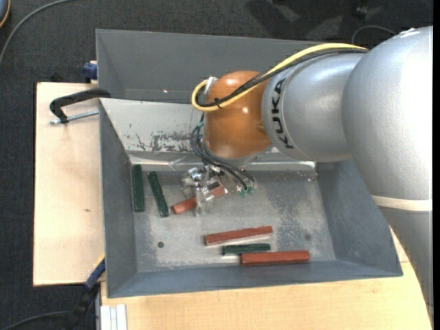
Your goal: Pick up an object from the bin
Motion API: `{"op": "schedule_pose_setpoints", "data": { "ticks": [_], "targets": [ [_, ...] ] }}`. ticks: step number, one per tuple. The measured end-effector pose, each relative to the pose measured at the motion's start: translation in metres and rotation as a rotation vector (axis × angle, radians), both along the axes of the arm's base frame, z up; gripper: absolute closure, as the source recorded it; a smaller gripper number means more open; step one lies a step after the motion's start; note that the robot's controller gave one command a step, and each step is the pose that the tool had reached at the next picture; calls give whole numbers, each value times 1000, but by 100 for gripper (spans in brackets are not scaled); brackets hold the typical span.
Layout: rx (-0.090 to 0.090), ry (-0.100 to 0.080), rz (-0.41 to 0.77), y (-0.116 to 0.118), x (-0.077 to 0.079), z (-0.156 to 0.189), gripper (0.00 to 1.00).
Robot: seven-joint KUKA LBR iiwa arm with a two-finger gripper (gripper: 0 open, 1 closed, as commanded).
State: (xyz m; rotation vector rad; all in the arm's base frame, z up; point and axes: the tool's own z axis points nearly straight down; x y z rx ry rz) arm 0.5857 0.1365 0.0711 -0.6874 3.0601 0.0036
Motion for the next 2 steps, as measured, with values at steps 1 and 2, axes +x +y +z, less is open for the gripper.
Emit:
{"op": "schedule_pose_setpoints", "data": {
  "ticks": [1,2],
  "targets": [
    [3,-10,12,37,-3,104,100],
    [3,-11,19,47,-10,216,100]
  ]
}}
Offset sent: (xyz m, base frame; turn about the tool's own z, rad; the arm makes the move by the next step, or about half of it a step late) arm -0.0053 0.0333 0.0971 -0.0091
